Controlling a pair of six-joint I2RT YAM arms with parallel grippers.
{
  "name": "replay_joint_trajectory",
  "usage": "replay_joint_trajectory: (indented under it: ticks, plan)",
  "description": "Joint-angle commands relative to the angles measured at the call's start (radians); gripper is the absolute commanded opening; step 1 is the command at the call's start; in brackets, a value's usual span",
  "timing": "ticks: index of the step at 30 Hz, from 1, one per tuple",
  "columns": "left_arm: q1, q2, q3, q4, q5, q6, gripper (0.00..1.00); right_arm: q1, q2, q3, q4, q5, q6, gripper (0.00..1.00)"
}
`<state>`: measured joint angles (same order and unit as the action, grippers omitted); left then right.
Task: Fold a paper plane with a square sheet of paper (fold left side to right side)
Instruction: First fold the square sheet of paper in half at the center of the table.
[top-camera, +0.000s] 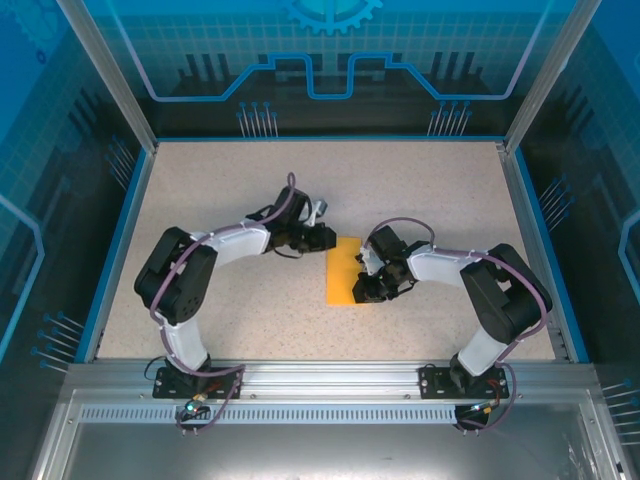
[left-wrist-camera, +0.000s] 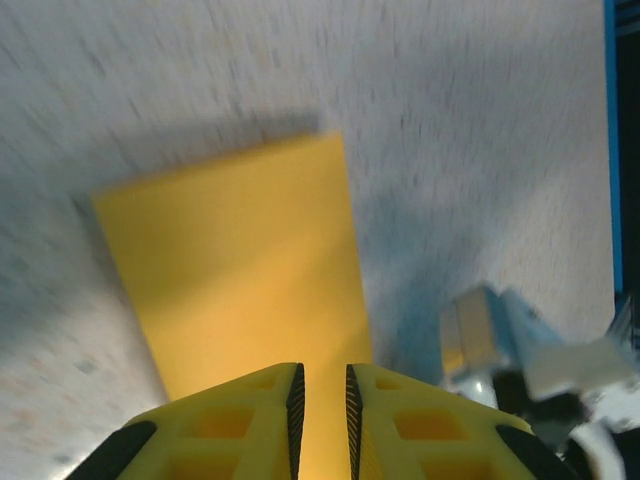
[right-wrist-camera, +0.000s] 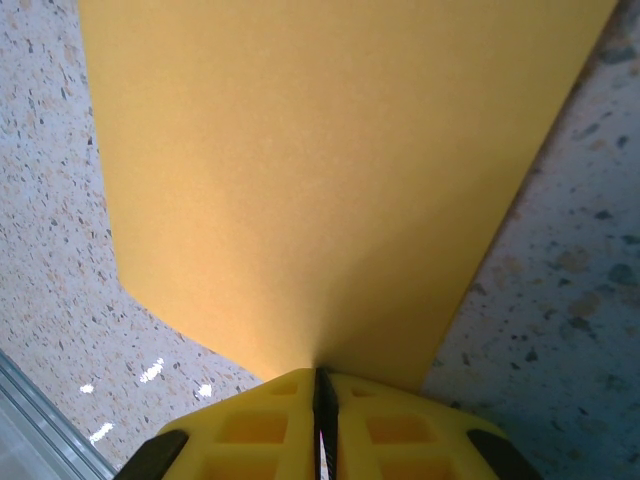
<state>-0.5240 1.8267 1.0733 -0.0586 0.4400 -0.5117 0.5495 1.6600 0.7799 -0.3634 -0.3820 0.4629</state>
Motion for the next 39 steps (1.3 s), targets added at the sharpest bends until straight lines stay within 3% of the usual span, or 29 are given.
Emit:
replay_joint_trajectory:
  ticks: [1,15,25,39]
  plan:
    - [-0.047,0.036,-0.019,0.035,0.027,-0.017,0.21,0.006,0.054,-0.037,-0.116,0.128,-0.011,0.12]
    - [-0.069,0.098,-0.096,0.096,-0.050,-0.030,0.20,0.005,0.052,-0.033,-0.135,0.153,-0.011,0.12]
    - [-0.062,0.112,-0.109,0.133,-0.170,-0.005,0.19,0.006,0.055,-0.034,-0.150,0.175,-0.014,0.12]
    - [0.041,0.177,0.016,0.112,-0.188,0.025,0.19,0.006,0.038,-0.046,-0.153,0.178,-0.013,0.12]
